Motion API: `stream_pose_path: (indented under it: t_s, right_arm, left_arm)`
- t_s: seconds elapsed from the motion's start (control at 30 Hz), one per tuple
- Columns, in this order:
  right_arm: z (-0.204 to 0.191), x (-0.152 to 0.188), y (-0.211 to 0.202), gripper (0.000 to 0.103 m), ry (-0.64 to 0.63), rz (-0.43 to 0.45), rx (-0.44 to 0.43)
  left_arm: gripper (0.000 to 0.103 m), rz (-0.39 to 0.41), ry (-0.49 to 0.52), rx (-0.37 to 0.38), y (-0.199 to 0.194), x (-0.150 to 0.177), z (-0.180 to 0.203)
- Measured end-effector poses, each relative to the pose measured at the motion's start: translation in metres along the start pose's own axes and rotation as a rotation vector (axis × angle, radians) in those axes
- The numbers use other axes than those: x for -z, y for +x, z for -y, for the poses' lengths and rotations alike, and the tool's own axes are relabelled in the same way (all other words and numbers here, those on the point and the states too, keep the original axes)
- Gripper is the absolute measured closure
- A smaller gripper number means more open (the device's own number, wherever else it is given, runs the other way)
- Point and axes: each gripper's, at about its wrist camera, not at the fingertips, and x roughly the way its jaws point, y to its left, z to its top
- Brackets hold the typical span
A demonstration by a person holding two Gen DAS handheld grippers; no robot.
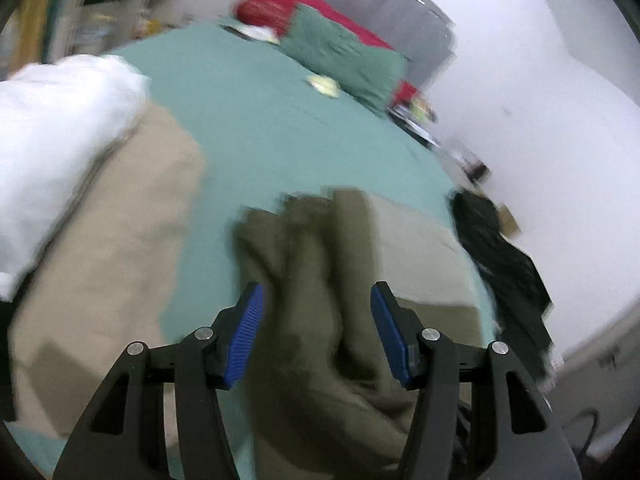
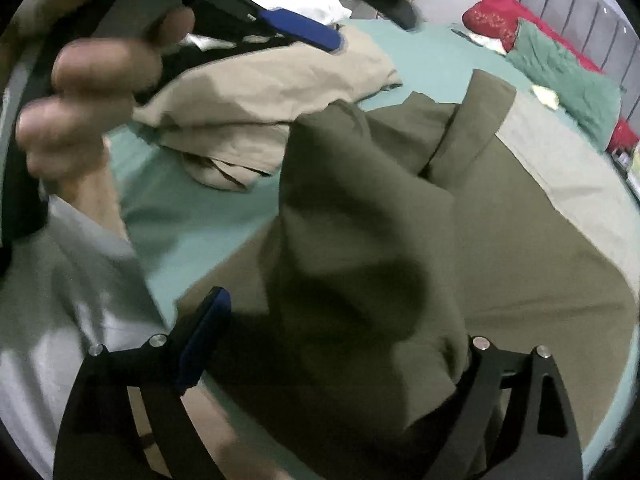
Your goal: Fold large clothes
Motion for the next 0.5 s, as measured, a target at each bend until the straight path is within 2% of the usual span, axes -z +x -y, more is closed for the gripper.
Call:
stream_pose_path:
  t_s: [0.07,0.1,0.17,0.33,0.43,0.5]
  right_arm:
    - [0.0,-0.004,-0.006,0.012,-0.002,0.016,-0.025]
    - [-0.013,0.011,-0.013,0.012,-0.012,0.025,-0.03]
    - [-0.017,0.02,-0.022,0.012,-0.041,0.049,-0.026]
    - [-0.02,0.039,-0.047,0.011,-0.09,0.074,-0.009]
    - [-0.023,0.05,-0.063,0.007,-0.111,0.096,-0.009]
    - [-0.029,0.054,-0.073,0.001,-0.128,0.124,-0.003]
  left_arm:
    - [0.044,-0.045,0.059,0.036,0.011,0.006,0.018]
    - [0.044,-0.077,0.091,0.054,0.019,0.01,0.028]
    - [0.044,-0.158,0.124,0.088,0.038,0.018,0.041]
    - [0.044,-0.291,0.165,0.032,0.075,0.042,0.054]
    - [0.045,-0.3,0.163,0.038,0.084,0.047,0.059]
    - [0.069,-0.273,0.182,0.011,0.087,0.05,0.064]
